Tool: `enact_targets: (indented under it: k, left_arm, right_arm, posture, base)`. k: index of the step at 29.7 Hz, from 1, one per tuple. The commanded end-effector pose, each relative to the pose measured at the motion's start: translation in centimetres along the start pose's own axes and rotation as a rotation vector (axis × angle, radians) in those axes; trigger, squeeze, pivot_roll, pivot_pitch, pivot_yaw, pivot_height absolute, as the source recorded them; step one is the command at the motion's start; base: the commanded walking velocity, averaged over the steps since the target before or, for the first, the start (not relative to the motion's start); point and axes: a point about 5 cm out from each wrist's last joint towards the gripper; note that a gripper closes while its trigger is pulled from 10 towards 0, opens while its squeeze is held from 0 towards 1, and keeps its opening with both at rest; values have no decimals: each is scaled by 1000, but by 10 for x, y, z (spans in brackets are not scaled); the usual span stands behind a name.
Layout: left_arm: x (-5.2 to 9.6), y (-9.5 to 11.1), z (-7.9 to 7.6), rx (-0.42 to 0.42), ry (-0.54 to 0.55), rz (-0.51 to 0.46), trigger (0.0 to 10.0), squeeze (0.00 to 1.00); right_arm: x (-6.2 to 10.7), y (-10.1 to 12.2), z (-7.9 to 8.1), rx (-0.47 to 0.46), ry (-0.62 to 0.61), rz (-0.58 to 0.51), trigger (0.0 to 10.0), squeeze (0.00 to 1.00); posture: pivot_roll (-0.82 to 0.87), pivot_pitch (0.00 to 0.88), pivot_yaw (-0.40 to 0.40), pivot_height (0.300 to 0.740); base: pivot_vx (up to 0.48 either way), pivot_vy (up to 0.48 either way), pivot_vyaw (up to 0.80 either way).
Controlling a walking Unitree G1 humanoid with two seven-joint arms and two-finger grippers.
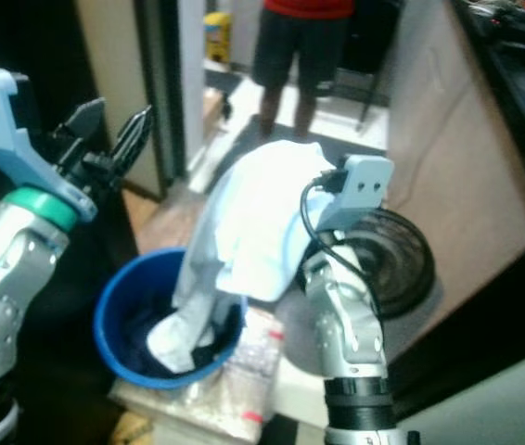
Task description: Clothes washing
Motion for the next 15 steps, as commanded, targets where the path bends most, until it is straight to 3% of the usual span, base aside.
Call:
enact_targets:
  k: [1,15]
  left_arm:
    - [0,-2,-1,-4,-11,6,10000,0]
    - [0,-5,0,-3,-3,13,10000,0]
  right_arm:
    - [-2,8,0,3,-2,-52,10000,0]
    - [-2,8,-2,-3,-14,-55,10000,0]
  posture:
    - [97,86,-24,724]
    - [100,93,-23,724]
  base:
    - [0,0,-800]
    - [0,0,-800]
Point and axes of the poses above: a point about 5 cm out from each wrist's last joint towards the gripper, its own x axis pointing back from the gripper into the wrist, its own y axis along the axis of the wrist's last joint, z = x × y, and after that the axes turned 9 degrees about -x, right-handed
